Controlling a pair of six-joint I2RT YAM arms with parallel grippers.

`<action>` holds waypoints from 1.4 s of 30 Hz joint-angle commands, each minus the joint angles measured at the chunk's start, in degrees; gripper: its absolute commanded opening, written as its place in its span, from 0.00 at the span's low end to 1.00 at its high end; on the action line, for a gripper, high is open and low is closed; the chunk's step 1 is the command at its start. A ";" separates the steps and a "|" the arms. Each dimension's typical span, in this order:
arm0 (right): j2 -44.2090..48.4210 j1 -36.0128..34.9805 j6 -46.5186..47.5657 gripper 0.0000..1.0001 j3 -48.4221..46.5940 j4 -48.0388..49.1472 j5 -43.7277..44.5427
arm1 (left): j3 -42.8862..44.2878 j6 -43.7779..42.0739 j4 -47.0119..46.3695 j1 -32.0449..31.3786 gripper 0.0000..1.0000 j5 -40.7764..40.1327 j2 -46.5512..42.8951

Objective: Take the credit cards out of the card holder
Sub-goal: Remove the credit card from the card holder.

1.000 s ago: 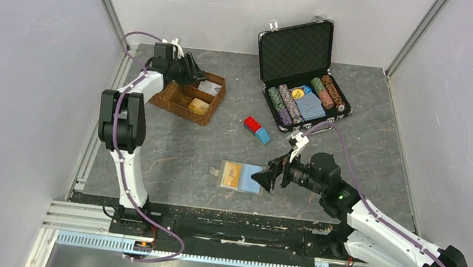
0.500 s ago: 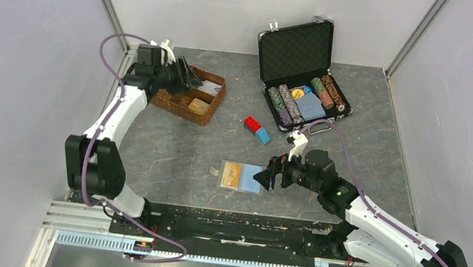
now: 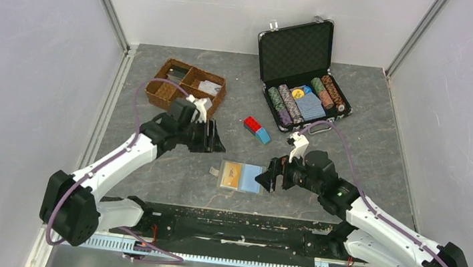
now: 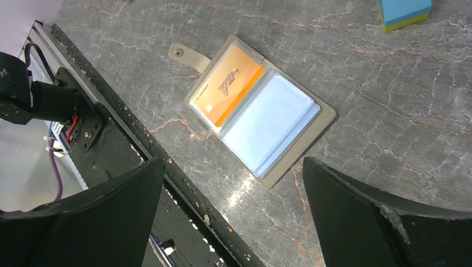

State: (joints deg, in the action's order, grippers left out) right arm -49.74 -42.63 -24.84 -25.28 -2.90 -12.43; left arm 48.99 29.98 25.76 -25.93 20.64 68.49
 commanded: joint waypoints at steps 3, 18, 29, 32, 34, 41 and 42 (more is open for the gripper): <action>1.43 -0.08 -0.23 0.98 -1.84 0.22 0.90 | -8.31 3.41 -0.38 -2.94 0.61 -5.07 -5.99; -1.43 -0.10 -1.43 0.98 -2.52 0.55 0.01 | -15.64 5.04 -10.06 -3.31 0.58 -1.49 -0.76; -2.88 -0.04 -2.12 0.98 -2.15 1.10 0.05 | -19.68 8.42 -18.22 -5.86 0.56 -0.18 3.41; -2.69 -0.07 -2.23 0.98 -1.67 1.49 0.08 | -19.66 8.30 -19.01 -6.14 0.54 -0.55 5.06; -2.75 -0.06 -2.35 0.98 -1.24 2.05 0.06 | -19.64 8.28 -19.78 -6.32 0.53 -0.69 5.97; -4.50 -0.04 -6.26 0.89 0.95 10.93 -5.27 | -20.20 8.54 -22.67 -6.69 0.47 -1.69 7.90; -5.16 -0.14 -6.96 0.87 1.07 12.65 -5.86 | -20.17 8.63 -22.85 -6.76 0.47 -1.91 8.16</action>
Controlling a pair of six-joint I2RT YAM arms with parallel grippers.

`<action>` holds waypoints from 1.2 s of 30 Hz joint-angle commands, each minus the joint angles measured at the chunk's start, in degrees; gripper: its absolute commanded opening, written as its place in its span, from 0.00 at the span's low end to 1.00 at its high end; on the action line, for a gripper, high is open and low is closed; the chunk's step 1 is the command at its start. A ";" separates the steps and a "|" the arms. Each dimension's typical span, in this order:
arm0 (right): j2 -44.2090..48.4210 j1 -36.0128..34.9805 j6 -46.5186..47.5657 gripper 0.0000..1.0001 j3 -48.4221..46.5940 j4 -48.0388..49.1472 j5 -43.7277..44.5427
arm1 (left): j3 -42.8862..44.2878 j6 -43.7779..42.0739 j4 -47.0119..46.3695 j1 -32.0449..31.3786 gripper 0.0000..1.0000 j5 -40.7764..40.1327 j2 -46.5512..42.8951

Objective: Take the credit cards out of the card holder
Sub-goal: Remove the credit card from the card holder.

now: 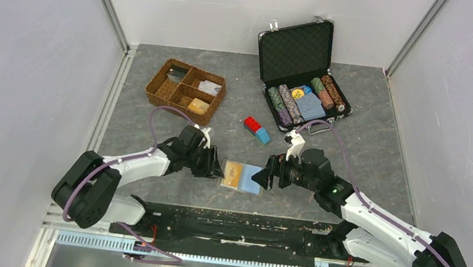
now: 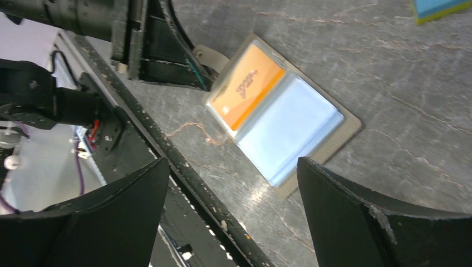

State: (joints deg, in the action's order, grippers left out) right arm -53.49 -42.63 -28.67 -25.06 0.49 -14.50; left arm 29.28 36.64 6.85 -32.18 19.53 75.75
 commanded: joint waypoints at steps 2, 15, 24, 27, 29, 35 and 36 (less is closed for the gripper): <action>-2.83 -0.17 -4.28 0.84 0.76 11.87 -4.34 | -0.67 2.07 -4.54 -0.60 0.45 -1.32 1.17; -18.74 -2.44 -10.50 0.57 0.30 25.04 -5.11 | -2.99 6.72 -6.63 -3.92 0.02 -3.03 -1.89; -23.08 -3.07 -8.34 0.37 0.67 21.48 -0.41 | -5.71 10.96 -8.39 -7.53 0.02 -4.49 -6.41; -24.48 -3.08 -8.35 0.32 0.71 21.83 -0.75 | -6.05 11.34 -8.35 -7.90 0.02 -4.81 -6.77; -25.21 -3.12 -8.17 0.28 0.97 22.09 -0.21 | -6.16 11.43 -8.43 -8.06 0.02 -4.85 -6.74; -28.64 -3.08 -7.52 0.25 0.98 22.99 0.27 | -6.41 11.43 -8.62 -8.38 0.02 -4.86 -6.13; -29.05 -3.07 -7.54 0.25 0.89 23.21 0.17 | -6.43 11.48 -8.61 -8.42 0.02 -4.87 -6.03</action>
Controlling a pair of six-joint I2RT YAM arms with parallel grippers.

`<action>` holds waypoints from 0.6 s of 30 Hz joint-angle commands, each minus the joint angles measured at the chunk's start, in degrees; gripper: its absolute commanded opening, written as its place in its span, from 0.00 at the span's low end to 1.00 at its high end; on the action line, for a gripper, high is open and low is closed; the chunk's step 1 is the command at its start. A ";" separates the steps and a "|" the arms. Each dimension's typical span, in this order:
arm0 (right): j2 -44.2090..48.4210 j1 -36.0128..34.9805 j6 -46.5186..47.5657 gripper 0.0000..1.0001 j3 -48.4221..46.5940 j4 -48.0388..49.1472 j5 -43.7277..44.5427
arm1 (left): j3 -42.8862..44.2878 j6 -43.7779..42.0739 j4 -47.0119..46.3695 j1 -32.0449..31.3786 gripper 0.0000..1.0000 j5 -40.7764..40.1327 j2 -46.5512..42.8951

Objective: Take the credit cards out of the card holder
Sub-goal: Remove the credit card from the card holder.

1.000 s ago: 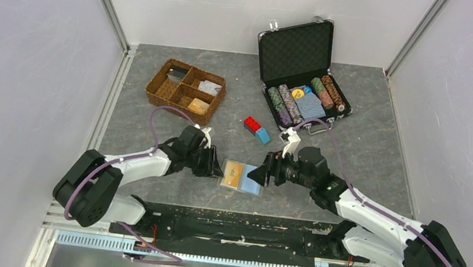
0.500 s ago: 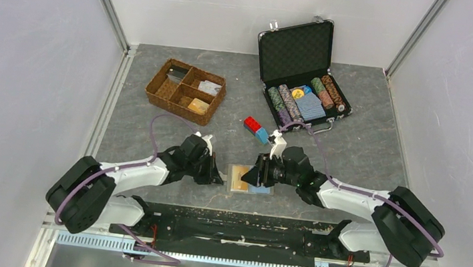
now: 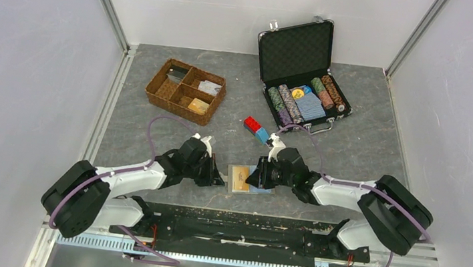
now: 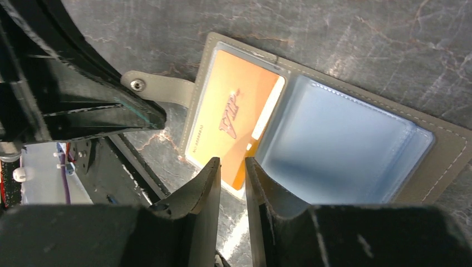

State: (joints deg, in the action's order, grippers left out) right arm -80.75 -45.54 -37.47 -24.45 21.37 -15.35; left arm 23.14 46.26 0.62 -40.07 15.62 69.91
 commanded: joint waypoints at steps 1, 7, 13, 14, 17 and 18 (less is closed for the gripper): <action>-2.35 -0.22 1.36 0.25 0.28 2.50 0.99 | -0.37 1.82 -2.38 -0.53 0.02 -1.02 -0.21; -4.09 -0.16 1.73 0.25 0.27 3.15 1.08 | -1.06 1.73 -2.64 -0.62 0.02 -1.29 -0.04; -5.08 -0.08 0.74 0.25 1.16 6.20 -1.07 | -1.38 1.73 -2.73 -0.71 0.02 -1.21 -0.16; -5.25 -0.08 0.74 0.25 1.16 6.17 -0.95 | -1.42 1.73 -2.73 -0.71 0.02 -1.18 -0.26; -5.30 -0.09 0.74 0.25 1.25 6.15 -0.67 | -1.11 1.82 -1.20 -0.75 0.06 -1.86 -1.19; -5.36 -0.08 0.76 0.25 1.33 6.14 -0.65 | -0.32 1.72 0.97 -0.71 0.12 -2.58 -1.65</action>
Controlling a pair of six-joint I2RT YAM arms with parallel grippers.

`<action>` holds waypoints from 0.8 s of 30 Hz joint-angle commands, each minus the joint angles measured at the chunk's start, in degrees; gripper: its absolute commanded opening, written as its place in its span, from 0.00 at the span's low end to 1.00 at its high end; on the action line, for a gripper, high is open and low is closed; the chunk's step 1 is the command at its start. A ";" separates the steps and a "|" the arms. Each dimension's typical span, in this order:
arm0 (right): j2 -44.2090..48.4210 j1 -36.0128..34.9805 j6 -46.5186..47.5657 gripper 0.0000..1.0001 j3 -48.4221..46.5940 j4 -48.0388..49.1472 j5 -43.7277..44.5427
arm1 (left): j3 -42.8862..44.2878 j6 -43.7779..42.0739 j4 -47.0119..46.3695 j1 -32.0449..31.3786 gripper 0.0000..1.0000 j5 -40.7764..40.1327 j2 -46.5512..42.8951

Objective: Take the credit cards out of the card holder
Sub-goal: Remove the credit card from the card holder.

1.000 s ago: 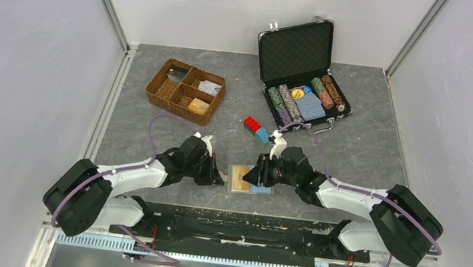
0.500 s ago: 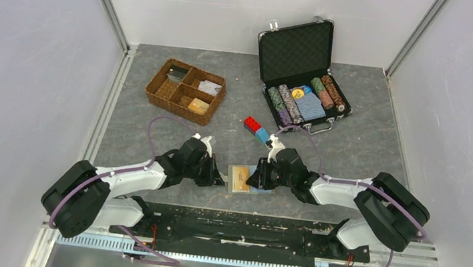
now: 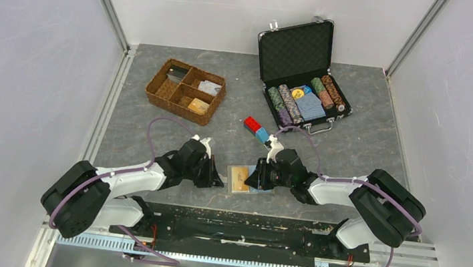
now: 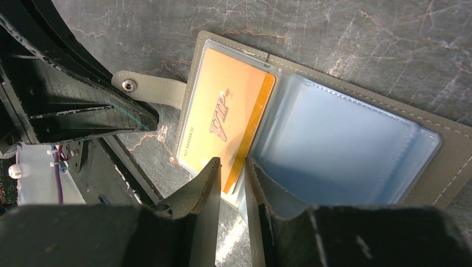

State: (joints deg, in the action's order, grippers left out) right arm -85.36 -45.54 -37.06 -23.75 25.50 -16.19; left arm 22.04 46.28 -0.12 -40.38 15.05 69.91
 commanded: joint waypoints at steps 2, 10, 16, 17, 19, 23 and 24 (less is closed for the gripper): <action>-0.60 -0.10 0.40 0.25 0.61 1.93 0.23 | 2.61 1.53 5.42 -0.40 0.22 -3.84 -3.52; 1.31 0.08 1.19 0.25 1.47 1.13 1.37 | 9.14 3.38 8.55 -0.41 0.37 -5.10 -9.77; 1.54 0.36 0.38 0.25 2.13 3.05 0.38 | 10.05 2.36 4.21 -0.45 0.22 -3.54 -3.10; 1.66 0.35 0.32 0.25 2.13 3.24 0.33 | 10.04 2.17 3.15 -0.45 0.17 -3.25 -1.43; 1.78 0.41 0.24 0.25 2.21 3.33 0.23 | 9.48 2.23 0.74 -0.44 0.12 -2.21 1.52; 1.91 0.93 -0.34 0.25 2.89 4.47 -0.42 | 7.87 2.75 -3.65 -0.49 0.08 -2.00 5.73; 1.87 1.04 -0.59 0.25 3.08 4.91 -0.72 | 7.51 2.76 -4.58 -0.48 0.07 -1.79 6.58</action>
State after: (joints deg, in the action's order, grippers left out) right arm -84.79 -45.08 -37.12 -22.09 27.59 -16.34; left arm 30.57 47.92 2.11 -40.47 12.23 74.15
